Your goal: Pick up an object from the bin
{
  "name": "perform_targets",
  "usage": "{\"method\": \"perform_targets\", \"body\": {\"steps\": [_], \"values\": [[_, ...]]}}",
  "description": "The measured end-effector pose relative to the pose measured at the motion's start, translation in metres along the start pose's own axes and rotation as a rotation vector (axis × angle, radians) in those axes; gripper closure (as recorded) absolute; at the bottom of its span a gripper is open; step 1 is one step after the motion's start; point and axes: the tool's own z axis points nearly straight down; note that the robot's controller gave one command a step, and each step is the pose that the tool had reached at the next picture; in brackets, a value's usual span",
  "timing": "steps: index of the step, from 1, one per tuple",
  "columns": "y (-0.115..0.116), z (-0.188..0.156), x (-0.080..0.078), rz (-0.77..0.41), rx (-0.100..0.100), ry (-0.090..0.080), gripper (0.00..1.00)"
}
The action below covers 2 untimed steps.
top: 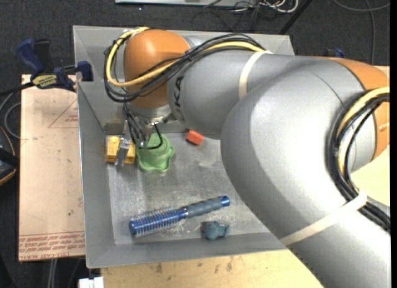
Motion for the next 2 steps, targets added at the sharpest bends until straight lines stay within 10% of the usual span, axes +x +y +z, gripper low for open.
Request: {"method": "perform_targets", "body": {"steps": [2], "values": [[0.0019,-0.0638,-0.0019,-0.003,0.001,0.003,1.0]]}}
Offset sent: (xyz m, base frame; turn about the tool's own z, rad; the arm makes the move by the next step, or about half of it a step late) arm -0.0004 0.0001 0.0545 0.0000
